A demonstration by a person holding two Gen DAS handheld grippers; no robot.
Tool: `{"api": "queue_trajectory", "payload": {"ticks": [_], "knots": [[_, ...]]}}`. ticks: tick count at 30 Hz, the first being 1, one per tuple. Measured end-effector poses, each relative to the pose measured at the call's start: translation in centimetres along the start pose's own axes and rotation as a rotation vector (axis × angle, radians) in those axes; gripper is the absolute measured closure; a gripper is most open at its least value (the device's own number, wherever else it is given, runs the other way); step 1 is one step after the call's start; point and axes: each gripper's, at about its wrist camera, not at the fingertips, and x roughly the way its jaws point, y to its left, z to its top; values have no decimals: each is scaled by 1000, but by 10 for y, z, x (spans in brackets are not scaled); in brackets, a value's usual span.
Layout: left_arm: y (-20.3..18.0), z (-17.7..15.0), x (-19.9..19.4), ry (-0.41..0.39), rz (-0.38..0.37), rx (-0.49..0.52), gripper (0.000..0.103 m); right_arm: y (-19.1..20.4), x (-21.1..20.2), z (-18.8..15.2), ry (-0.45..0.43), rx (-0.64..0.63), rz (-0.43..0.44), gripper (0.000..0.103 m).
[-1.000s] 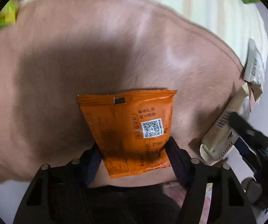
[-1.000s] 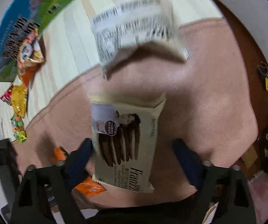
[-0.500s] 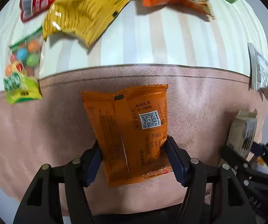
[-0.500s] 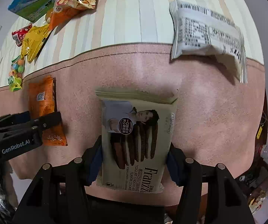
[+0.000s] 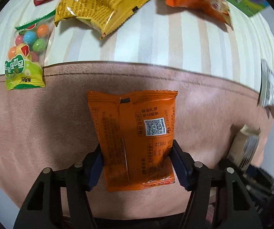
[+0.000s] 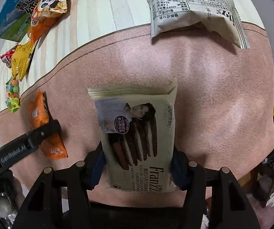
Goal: Organize snacks
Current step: 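Carry both packs into the box and open both tools to release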
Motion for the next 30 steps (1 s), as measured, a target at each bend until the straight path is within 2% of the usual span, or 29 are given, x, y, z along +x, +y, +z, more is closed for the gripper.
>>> {"api": "queue_trajectory", "payload": {"ticks": [7,9,15,23,28,30], "knots": [[4,-36,-6,7,22,38,45,4,-17,-2,-12,-41,40,43],[6,-35,-13,-4,9,28,47,6,-27,-1,-22,-48,64,43],[7,-19,-69,-107,-49,34,47,27,-85,42,-103,-88,140,43],[2,40,-179,-280,-151,56,47,69,-186,118,-250,-178,249,43],[1,115,-227,-311,-144,69,47,113,-223,180,-328,-247,233,43],[6,143,-234,-300,-123,71,47,128,-224,206,-323,-249,233,43]]}}
